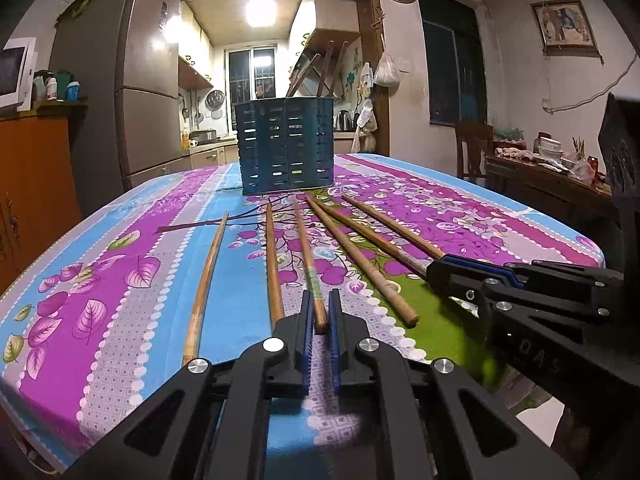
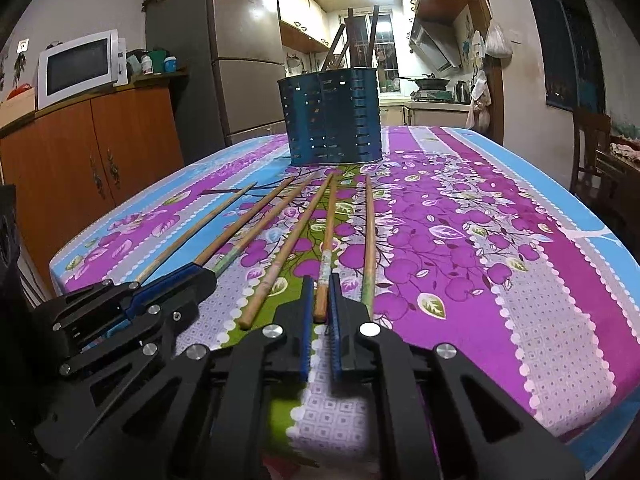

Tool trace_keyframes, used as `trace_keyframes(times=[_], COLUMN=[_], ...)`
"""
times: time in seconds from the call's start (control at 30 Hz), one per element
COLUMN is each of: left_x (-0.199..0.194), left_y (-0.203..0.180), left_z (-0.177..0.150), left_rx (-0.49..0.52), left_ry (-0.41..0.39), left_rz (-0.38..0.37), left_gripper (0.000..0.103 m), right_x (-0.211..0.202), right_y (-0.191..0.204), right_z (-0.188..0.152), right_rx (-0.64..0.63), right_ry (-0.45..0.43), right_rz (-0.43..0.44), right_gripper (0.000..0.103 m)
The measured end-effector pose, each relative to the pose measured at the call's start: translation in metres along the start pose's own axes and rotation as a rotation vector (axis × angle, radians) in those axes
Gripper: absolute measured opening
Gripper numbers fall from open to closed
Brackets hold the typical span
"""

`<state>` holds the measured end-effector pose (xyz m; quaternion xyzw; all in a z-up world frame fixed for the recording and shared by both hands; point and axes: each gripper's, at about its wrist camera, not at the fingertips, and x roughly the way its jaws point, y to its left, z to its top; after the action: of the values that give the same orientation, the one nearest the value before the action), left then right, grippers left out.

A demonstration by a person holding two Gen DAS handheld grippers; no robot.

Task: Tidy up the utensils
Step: 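Close the right tool on a wooden chopstick while the left tool grasps another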

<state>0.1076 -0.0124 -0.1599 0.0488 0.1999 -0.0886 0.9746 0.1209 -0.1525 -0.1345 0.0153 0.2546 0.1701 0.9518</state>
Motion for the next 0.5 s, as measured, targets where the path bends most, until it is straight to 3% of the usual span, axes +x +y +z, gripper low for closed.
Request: trace_keyframes(times=[0.23, 0.5], left_x=[-0.023, -0.071], left_y=[0.001, 0.014], left_z=[0.017, 0.071], left_rx=[0.006, 0.01], left_ry=[-0.058, -0.221], left_rz=[0.003, 0.02], left_gripper=[0.008, 0.008], right_x=[-0.024, -0.076], right_y=[0.001, 0.005], right_z=[0.016, 0.067], right_rx=[-0.019, -0.095], right_ry=[-0.054, -0.199], right_rz=[-0.003, 0.0], right_gripper=[0.005, 0.005])
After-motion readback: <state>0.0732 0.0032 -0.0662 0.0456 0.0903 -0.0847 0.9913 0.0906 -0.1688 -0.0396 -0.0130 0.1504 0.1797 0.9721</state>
